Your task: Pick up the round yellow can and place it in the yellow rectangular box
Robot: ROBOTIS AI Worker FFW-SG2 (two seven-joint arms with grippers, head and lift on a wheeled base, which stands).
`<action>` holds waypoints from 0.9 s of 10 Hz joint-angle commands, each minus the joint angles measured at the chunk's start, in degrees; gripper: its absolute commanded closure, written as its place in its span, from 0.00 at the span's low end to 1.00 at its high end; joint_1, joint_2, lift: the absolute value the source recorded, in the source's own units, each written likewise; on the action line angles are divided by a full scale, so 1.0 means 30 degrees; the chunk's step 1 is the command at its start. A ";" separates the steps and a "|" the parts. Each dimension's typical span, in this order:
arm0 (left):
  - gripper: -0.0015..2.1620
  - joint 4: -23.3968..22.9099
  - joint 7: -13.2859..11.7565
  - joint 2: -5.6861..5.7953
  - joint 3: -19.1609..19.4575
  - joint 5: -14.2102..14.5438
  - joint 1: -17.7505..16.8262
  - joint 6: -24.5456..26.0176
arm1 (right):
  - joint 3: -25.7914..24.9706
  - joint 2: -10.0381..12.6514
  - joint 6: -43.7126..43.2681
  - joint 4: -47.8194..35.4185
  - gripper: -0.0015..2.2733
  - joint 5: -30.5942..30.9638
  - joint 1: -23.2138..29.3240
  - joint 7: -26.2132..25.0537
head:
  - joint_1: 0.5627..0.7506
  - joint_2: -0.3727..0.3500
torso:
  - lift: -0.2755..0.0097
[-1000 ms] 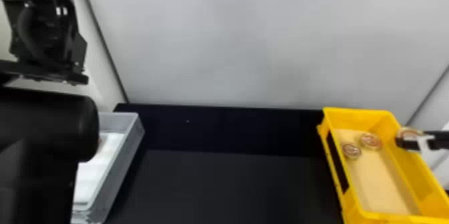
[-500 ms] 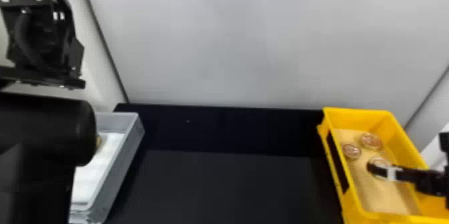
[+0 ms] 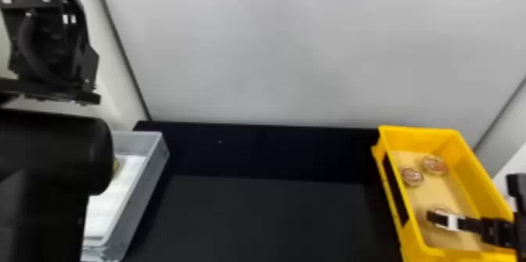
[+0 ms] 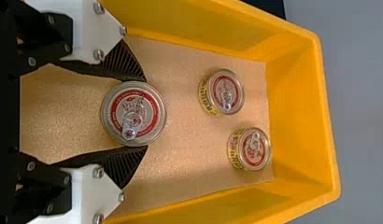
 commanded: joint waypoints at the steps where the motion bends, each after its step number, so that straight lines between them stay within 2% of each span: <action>1: 0.03 0.0001 0.0003 -0.0047 -0.0012 0.0005 -0.0006 0.0003 | 0.0390 -0.0158 0.1131 -0.0023 0.13 0.0015 -0.0228 -0.0330 | 0.53 0.59 | 0.93; 2: 0.03 0.0001 0.0003 -0.0047 -0.0012 0.0005 -0.0006 0.0003 | 0.0419 -0.0217 0.1131 -0.0140 0.05 0.0044 -0.0228 0.0021 | 0.53 0.59 | 0.93; 4: 0.03 0.0001 -0.0027 -0.0047 0.0047 0.0005 -0.0006 0.0032 | 0.0360 -0.0334 0.1219 -0.2220 0.04 0.0455 0.0123 0.0021 | 0.53 0.59 | 0.93; 7: 0.03 -0.0057 -0.0056 -0.0047 0.0047 0.0005 -0.0006 0.0149 | 0.0419 -0.0246 0.2684 -0.9808 0.05 0.1686 0.0768 -0.0418 | 0.53 0.59 | 0.93; 9: 0.03 -0.0057 -0.0056 -0.0134 0.0105 -0.0025 0.0082 0.0149 | 0.0917 0.0047 0.3652 -1.5374 0.05 0.1950 0.0797 -0.2060 | 0.53 0.59 | 0.93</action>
